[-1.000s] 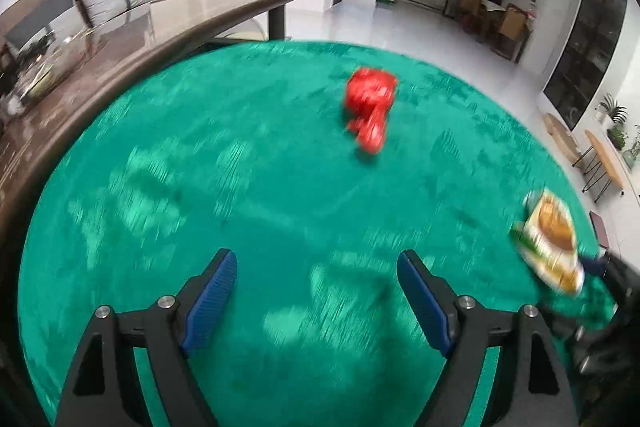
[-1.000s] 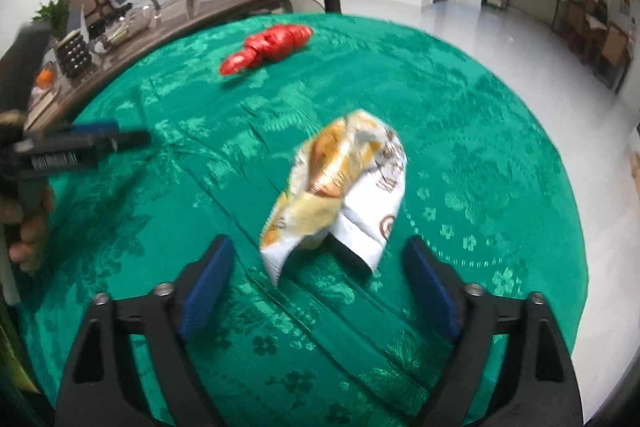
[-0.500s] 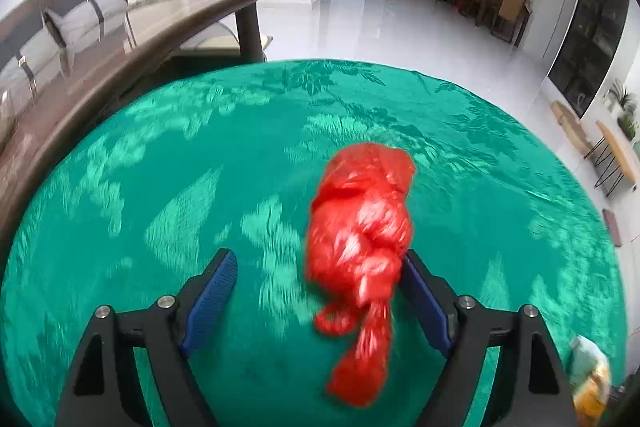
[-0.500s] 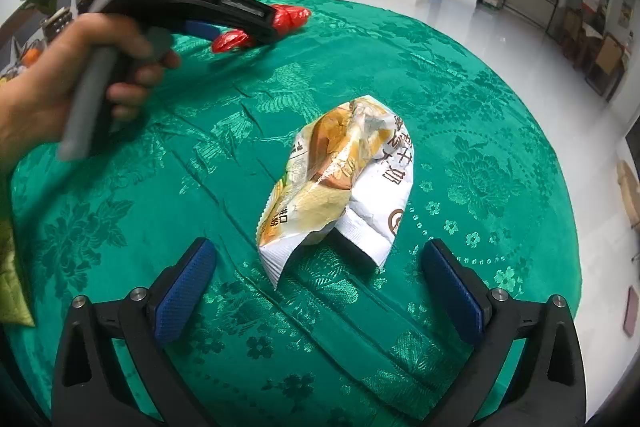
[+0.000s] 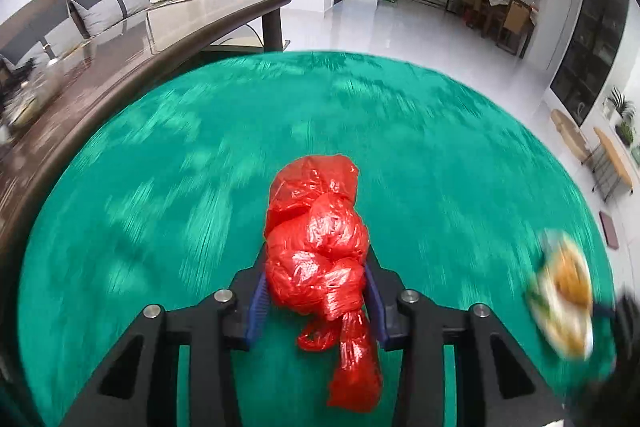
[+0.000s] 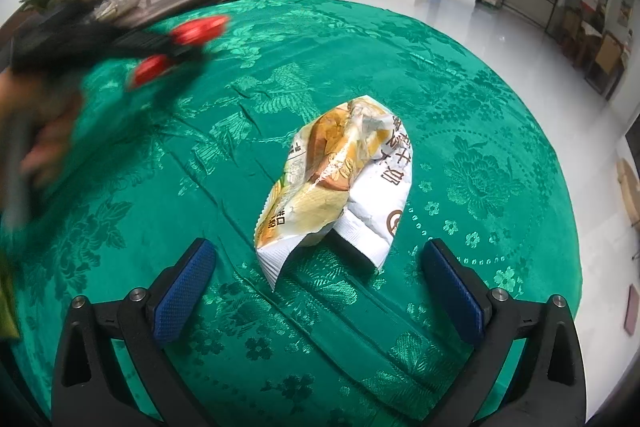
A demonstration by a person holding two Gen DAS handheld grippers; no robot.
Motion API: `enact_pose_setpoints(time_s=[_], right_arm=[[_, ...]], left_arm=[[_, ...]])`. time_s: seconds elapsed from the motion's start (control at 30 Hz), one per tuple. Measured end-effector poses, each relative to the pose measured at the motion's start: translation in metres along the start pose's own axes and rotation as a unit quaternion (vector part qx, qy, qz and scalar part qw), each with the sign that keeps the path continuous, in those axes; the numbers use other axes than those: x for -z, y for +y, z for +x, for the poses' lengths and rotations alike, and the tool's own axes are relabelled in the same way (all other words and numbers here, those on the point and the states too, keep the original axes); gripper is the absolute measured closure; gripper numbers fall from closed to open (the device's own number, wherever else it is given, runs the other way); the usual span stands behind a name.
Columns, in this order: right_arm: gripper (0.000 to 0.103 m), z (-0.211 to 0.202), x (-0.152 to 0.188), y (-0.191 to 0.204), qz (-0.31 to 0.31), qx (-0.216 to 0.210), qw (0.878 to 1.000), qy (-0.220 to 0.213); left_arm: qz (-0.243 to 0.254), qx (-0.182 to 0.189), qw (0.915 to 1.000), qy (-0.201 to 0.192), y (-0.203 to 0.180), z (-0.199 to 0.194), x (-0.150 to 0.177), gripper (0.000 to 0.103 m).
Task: Collect trash
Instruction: 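Grasp the white-gold snack wrapper with the right tool while the left tool regrips the red bag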
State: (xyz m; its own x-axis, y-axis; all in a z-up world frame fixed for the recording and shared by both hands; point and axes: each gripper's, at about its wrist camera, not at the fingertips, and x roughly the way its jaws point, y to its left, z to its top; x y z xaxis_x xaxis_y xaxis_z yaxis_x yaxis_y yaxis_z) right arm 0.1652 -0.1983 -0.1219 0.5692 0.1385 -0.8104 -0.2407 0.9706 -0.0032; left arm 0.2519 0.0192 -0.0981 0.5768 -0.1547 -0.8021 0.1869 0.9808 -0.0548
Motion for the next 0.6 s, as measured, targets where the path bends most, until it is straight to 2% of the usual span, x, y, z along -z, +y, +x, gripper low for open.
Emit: enact_pose_setpoints(time_s=[0.23, 0.27, 0.3, 0.37, 0.47, 0.6], right_arm=[[0.001, 0.000, 0.000, 0.000, 0.001, -0.001, 1.000, 0.001], [0.000, 0.000, 0.000, -0.001, 0.001, 0.000, 1.000, 0.001], [0.000, -0.001, 0.002, -0.001, 0.003, 0.001, 1.000, 0.002], [0.000, -0.007, 0.010, 0.001, 0.005, 0.006, 1.000, 0.001], [0.000, -0.014, 0.022, 0.004, 0.002, 0.005, 1.000, -0.002], [0.000, -0.014, 0.022, 0.002, 0.005, 0.007, 1.000, -0.003]], left_arm=[[-0.009, 0.005, 0.9999, 0.008, -0.018, -0.056, 0.081, 0.058], [-0.006, -0.002, 1.0000, 0.008, -0.021, -0.058, 0.089, 0.053], [-0.001, -0.013, 0.9999, 0.007, -0.025, -0.058, 0.095, 0.041], [0.012, -0.034, 0.9993, 0.005, -0.030, -0.056, 0.102, 0.024], [0.019, -0.052, 0.9984, -0.007, -0.031, -0.052, 0.104, 0.018], [0.004, -0.041, 0.9992, -0.005, -0.026, -0.046, 0.101, 0.012]])
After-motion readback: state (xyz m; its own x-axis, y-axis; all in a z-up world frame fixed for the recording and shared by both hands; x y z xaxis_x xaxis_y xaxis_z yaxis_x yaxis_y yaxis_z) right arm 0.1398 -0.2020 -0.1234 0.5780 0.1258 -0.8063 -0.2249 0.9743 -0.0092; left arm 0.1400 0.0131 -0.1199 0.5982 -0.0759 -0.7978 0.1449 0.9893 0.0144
